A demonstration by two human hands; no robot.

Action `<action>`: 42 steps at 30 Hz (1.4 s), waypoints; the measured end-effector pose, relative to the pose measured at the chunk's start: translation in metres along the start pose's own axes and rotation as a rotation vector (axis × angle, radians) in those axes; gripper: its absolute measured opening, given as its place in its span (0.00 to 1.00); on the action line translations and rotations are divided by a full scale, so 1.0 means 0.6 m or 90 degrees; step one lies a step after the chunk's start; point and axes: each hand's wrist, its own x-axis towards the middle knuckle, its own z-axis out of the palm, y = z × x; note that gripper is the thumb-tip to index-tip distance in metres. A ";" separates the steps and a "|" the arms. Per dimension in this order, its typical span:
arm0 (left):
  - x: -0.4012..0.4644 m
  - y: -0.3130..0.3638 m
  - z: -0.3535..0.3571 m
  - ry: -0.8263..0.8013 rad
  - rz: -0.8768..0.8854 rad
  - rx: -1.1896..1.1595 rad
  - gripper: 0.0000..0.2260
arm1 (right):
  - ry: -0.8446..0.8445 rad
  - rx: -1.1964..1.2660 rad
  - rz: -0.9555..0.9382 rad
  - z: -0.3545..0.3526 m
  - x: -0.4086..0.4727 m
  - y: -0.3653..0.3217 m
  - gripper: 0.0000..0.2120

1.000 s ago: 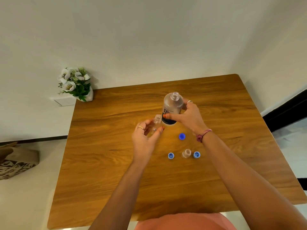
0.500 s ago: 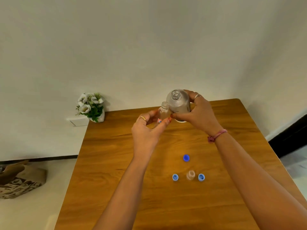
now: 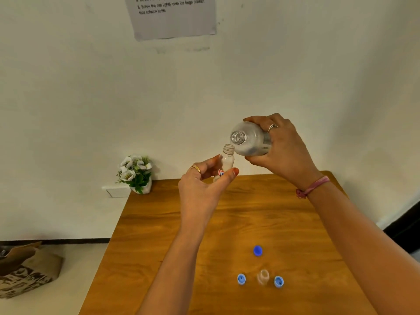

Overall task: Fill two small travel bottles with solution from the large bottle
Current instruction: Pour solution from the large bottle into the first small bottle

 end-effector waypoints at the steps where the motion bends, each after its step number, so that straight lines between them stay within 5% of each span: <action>1: 0.000 0.004 0.001 0.001 0.001 0.000 0.21 | 0.005 -0.011 -0.007 -0.005 0.001 -0.002 0.34; 42: -0.024 0.044 0.032 0.004 0.003 -0.083 0.16 | 0.178 -0.191 -0.198 -0.073 0.005 0.007 0.32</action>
